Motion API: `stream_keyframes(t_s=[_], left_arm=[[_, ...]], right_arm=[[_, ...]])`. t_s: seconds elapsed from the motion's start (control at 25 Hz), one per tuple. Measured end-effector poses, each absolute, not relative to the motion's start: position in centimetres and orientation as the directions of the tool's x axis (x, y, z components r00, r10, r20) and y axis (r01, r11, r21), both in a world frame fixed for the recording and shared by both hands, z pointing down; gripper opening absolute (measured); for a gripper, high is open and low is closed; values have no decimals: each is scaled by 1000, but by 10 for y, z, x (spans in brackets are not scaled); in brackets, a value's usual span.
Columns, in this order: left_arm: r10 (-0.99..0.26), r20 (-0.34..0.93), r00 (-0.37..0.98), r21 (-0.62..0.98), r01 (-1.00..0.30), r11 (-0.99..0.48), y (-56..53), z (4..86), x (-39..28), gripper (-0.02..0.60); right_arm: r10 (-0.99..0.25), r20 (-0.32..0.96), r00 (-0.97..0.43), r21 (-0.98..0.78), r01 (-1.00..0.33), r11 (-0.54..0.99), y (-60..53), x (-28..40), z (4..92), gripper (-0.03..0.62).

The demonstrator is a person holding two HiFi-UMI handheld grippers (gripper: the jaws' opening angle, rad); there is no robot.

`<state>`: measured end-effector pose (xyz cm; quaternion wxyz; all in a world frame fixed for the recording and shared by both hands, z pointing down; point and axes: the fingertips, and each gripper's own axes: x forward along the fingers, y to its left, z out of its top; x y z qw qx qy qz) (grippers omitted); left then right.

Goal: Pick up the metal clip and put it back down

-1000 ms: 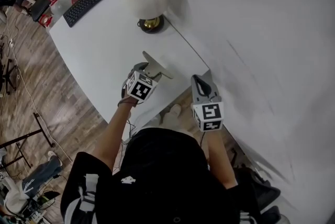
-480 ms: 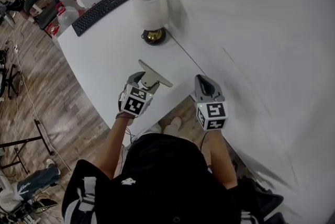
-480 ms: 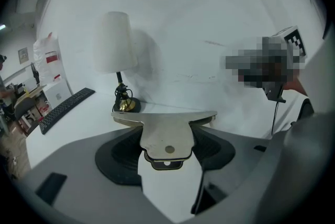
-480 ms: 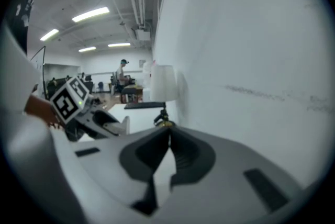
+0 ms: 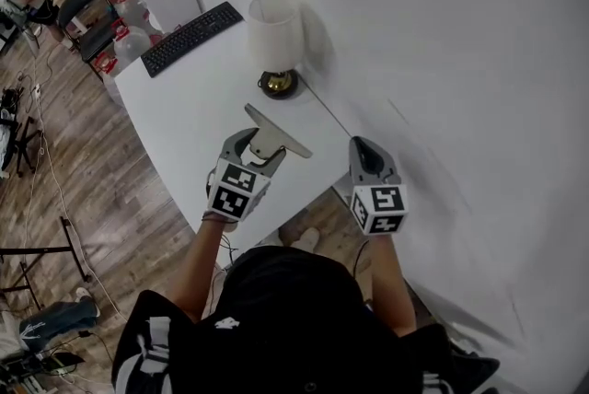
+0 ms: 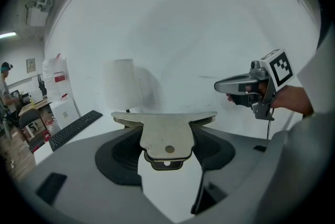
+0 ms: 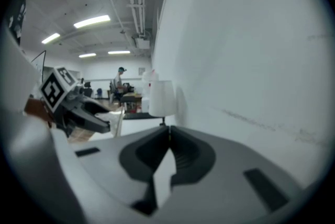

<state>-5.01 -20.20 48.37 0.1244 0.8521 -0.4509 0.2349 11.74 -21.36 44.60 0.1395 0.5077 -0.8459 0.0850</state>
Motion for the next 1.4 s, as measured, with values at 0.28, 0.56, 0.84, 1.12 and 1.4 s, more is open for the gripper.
stream_keyframes(t_s=[0.28,0.56,0.84,1.12,1.4], left_arm=[[-759,390,521,0,-824,-566,-200,427,-48,305],[-804,302,512,-48,-834,-549,-197,383,-54,305],[-840,198,506,-55,-850,-525,-191,341,-58,305],[-859,158,487,-71,-862,-502,-189,326,-61,305],[-859,175,482,-81,-862,-500,-191,331,-65,305]], right_arm=[[-862,243,-446,34,-884,467,-214,117,400,35],[-878,188,-440,94,-882,462,-217,118,362,35],[-878,152,-454,111,-875,472,-214,115,341,35],[-871,148,-468,106,-868,484,-213,110,340,35],[-862,158,-481,104,-861,499,-218,102,344,35]])
